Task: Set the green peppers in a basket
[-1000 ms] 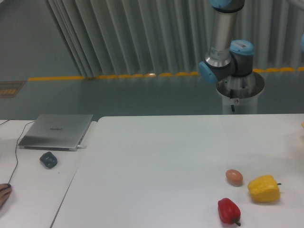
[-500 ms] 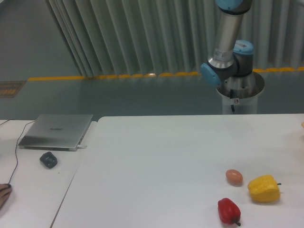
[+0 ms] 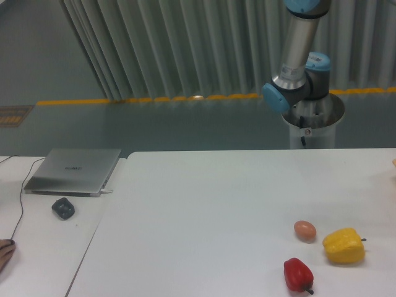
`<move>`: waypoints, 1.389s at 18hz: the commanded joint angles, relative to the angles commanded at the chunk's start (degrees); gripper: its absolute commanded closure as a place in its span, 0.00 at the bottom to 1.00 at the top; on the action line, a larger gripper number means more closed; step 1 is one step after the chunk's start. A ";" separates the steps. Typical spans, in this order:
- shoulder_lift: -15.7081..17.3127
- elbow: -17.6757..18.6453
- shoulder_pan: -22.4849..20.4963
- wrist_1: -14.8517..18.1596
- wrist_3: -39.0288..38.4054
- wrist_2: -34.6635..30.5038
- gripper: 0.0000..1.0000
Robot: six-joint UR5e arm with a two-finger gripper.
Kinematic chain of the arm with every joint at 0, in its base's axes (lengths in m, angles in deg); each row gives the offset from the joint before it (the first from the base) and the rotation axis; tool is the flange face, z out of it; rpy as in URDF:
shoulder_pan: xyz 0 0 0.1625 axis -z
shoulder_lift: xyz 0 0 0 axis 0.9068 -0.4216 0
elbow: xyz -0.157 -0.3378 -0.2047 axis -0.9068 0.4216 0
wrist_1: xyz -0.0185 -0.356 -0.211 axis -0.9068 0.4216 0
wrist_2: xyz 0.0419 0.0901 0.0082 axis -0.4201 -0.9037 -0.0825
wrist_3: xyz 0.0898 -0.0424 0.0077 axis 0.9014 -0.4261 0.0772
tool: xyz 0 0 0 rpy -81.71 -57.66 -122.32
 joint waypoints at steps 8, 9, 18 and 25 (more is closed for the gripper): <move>0.35 -0.35 5.01 0.53 -13.80 0.71 0.00; 0.35 -0.44 5.45 0.53 -15.64 1.15 0.00; 0.44 -0.09 7.30 0.44 -21.99 5.20 0.00; 1.14 -0.26 12.47 -0.09 -29.18 3.09 0.00</move>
